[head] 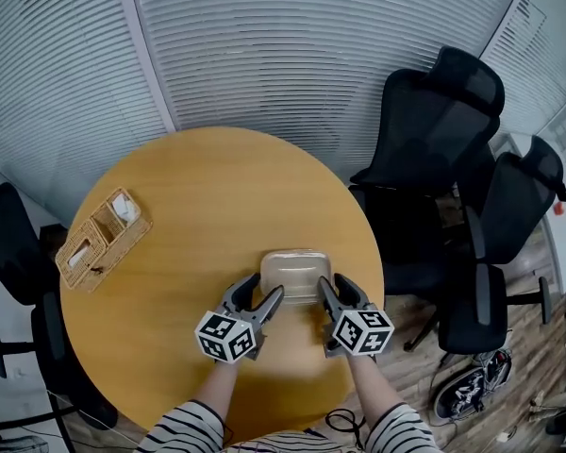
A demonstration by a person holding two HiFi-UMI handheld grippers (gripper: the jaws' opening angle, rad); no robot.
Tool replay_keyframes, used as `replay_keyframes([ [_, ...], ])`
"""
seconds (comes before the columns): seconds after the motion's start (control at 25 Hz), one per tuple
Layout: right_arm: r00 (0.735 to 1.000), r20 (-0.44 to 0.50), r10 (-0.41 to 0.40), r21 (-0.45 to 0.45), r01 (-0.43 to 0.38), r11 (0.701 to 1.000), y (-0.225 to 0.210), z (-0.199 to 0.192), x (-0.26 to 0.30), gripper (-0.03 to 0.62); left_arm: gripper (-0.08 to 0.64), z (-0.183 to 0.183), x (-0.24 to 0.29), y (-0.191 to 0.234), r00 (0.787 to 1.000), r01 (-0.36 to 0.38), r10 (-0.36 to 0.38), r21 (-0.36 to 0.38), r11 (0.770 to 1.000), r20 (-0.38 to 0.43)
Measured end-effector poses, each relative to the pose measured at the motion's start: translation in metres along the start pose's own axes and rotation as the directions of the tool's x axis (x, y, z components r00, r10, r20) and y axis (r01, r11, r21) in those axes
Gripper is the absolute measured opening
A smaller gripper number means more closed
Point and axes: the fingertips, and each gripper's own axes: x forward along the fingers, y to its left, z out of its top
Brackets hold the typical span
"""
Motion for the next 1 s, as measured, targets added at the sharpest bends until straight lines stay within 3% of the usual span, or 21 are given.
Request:
replay_keyframes([
  [0.68,0.995,0.074,0.066,0.028,-0.069,0.997,0.032,0.011,-0.065,0.130,0.233,0.018,-0.056,-0.046,0.989,-0.038,0.043,-0.039,0.999,0.139],
  [1.0,0.988,0.108,0.108,0.026,-0.112,0.993,0.045,0.013,-0.114,0.118,0.105,0.022,-0.091,-0.081,0.973,-0.084,0.090,-0.035,0.996,0.212],
])
